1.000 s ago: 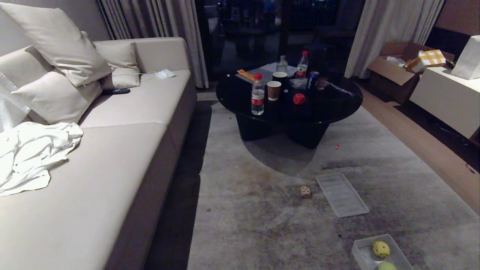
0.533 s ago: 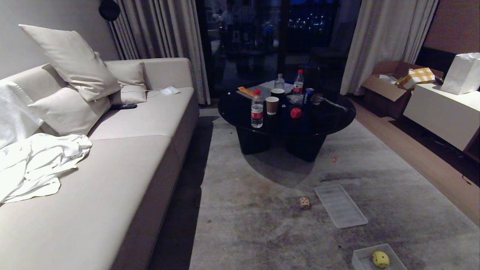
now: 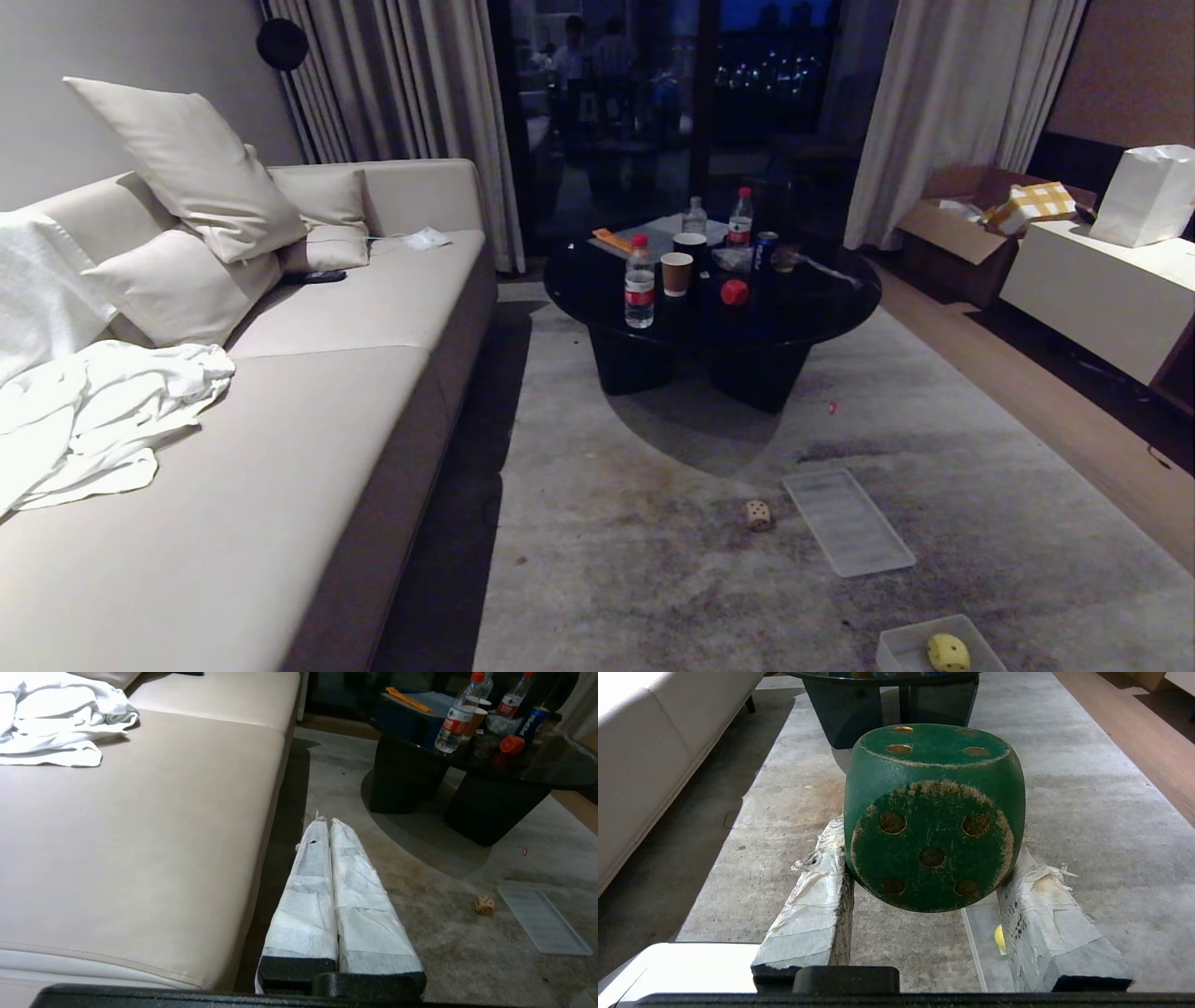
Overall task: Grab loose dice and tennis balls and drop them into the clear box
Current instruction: Put the toys in the box
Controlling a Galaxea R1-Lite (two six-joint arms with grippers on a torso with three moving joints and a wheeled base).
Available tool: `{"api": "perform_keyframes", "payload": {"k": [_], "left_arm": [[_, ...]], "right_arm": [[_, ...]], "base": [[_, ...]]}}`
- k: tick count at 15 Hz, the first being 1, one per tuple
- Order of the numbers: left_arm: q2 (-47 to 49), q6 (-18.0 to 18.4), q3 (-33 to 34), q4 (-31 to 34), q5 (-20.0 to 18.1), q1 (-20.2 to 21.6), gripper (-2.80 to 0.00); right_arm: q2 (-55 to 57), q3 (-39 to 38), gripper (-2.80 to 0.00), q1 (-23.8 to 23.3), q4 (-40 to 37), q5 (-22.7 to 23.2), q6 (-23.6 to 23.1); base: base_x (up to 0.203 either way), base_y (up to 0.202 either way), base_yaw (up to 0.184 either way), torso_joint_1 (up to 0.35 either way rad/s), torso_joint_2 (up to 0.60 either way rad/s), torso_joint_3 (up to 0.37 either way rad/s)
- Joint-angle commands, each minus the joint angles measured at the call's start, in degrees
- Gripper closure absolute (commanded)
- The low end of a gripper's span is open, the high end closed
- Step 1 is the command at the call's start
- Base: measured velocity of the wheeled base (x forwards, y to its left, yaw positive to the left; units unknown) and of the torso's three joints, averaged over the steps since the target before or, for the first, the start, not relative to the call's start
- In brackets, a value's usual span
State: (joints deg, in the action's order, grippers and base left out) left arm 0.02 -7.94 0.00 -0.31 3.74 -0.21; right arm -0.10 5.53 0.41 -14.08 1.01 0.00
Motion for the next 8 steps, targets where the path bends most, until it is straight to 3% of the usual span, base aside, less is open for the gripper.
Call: {"api": "perform_keyframes", "payload": {"k": [1, 4, 8], "left_arm": [[0.06, -0.06, 0.00, -0.04, 0.04, -0.06, 0.00], [0.04, -0.06, 0.00, -0.04, 0.04, -0.06, 0.00], [0.00, -0.06, 0.00, -0.04, 0.04, 0.01, 0.00]], "right_arm": [[0.10, 0.00, 0.00, 0.02, -0.07, 0.04, 0.00], [0.10, 0.00, 0.00, 0.02, -0.07, 0.04, 0.08], [0.10, 0.00, 0.00, 0.02, -0.07, 0.04, 0.09]], "base": [[0.000, 0.000, 0.000, 0.000, 0.00, 0.000], [0.001, -0.001, -0.029, 0.000, 0.00, 0.003], [0.001, 0.009, -0.157, 0.002, 0.00, 0.003]]}}
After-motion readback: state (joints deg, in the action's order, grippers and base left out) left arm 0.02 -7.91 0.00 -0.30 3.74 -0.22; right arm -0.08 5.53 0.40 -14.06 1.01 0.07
